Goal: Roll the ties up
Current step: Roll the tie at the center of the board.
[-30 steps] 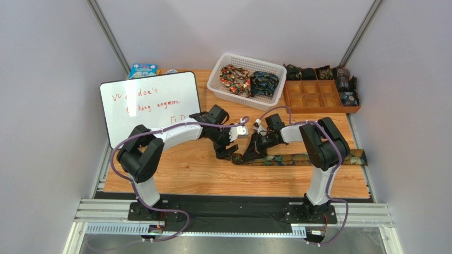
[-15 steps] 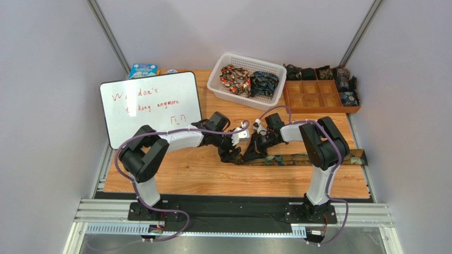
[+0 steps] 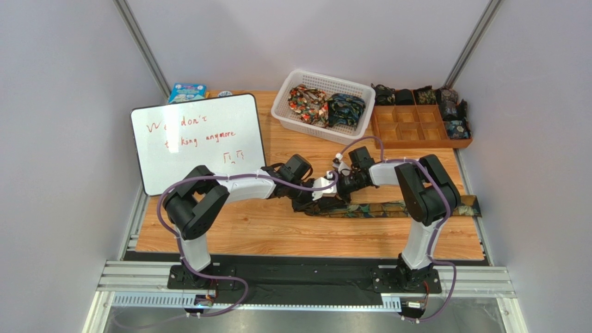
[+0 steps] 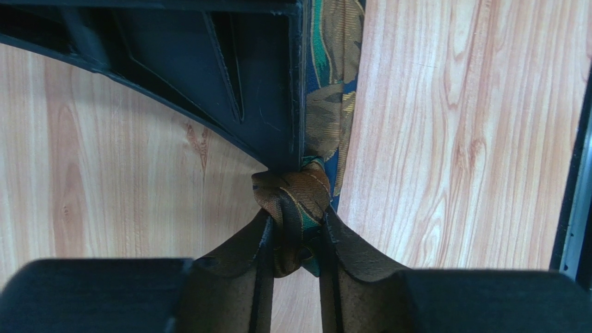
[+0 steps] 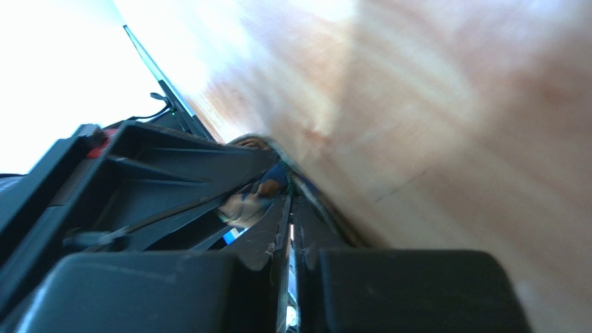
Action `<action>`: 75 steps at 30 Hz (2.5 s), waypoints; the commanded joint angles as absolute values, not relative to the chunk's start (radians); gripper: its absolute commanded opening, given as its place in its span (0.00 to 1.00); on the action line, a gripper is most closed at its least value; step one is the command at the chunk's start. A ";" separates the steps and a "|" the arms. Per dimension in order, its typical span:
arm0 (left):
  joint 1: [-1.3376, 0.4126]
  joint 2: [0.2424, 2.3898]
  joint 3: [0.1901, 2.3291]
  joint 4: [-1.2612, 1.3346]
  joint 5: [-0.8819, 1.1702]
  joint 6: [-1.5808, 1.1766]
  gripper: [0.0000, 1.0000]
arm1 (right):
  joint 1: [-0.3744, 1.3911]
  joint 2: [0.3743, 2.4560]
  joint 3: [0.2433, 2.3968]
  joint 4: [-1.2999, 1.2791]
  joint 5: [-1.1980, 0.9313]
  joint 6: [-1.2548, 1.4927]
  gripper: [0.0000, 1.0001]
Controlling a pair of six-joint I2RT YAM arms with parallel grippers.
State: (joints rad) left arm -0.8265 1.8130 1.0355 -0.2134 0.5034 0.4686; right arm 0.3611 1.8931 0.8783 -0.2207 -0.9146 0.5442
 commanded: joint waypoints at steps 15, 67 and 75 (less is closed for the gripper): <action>-0.845 1.844 1.091 -0.308 0.380 0.525 0.21 | 0.388 1.767 0.877 -0.219 -0.905 0.557 0.38; -0.888 1.911 1.190 -0.316 0.404 0.529 0.31 | 0.302 1.887 0.982 -0.463 -0.900 0.370 0.01; -0.861 1.931 1.187 -0.347 0.354 0.463 0.17 | 0.140 1.825 1.137 -0.871 -0.850 0.103 0.33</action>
State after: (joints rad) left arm -0.8810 1.8984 1.1809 -0.3031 0.4103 0.5007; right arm 0.2226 1.8839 1.0767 -0.6506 -0.9005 0.2646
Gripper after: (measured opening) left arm 0.253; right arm 0.325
